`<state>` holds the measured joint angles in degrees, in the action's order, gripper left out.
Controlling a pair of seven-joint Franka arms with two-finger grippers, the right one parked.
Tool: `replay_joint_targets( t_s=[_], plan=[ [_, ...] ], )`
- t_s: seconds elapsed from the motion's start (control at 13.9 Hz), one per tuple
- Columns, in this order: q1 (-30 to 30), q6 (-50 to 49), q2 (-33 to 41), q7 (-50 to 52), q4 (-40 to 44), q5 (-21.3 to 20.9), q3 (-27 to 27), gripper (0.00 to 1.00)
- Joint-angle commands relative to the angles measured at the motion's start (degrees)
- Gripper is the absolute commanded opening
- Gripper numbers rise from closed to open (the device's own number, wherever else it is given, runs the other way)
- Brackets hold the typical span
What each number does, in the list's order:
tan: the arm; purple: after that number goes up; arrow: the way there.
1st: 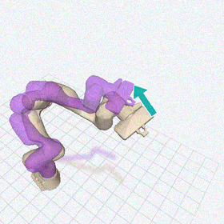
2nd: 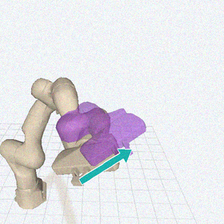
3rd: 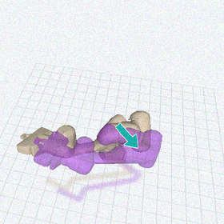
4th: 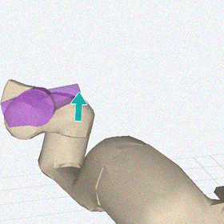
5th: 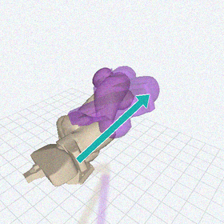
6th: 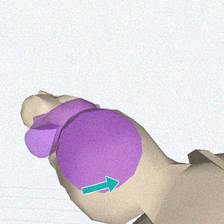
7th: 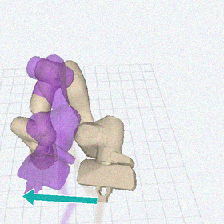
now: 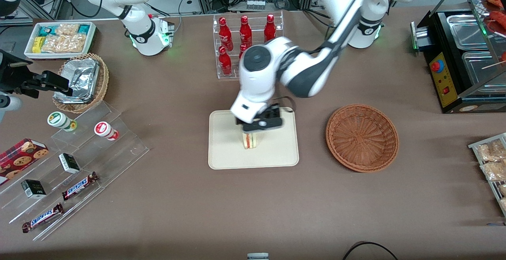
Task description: Place sandwich from basket to tray
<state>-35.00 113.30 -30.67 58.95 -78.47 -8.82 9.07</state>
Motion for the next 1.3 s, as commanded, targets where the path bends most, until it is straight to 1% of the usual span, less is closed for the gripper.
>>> replay_joint_targets(
  t_s=[0.0,0.14,0.29,0.36,0.43,0.58,0.72,0.79,0.94,1.15,1.23],
  plan=[
    [6.40,-7.01,6.92,0.48,-2.21,-0.15,0.42,1.00],
    [11.59,-9.23,10.26,-0.93,-2.30,0.12,0.51,1.00],
    [16.08,-12.82,12.64,-5.65,-2.30,0.82,0.51,1.00],
    [18.71,-15.71,14.04,-10.30,-2.30,2.13,0.51,1.00],
    [21.26,-18.18,15.27,-14.69,-2.30,4.31,0.51,1.00],
    [26.88,-23.19,18.00,-22.86,-2.73,5.83,0.42,1.00],
    [31.90,-25.67,20.90,-32.80,-4.31,8.72,0.42,1.00],
    [34.44,-25.94,23.00,-36.67,-6.06,8.99,0.42,1.00],
    [36.57,-25.42,29.05,-42.83,-11.93,8.99,0.33,1.00],
    [39.13,-25.15,34.60,-54.60,-17.40,9.08,0.07,1.00],
    [38.87,-25.32,35.67,-57.68,-18.28,9.08,-2.02,1.00]
  ],
)
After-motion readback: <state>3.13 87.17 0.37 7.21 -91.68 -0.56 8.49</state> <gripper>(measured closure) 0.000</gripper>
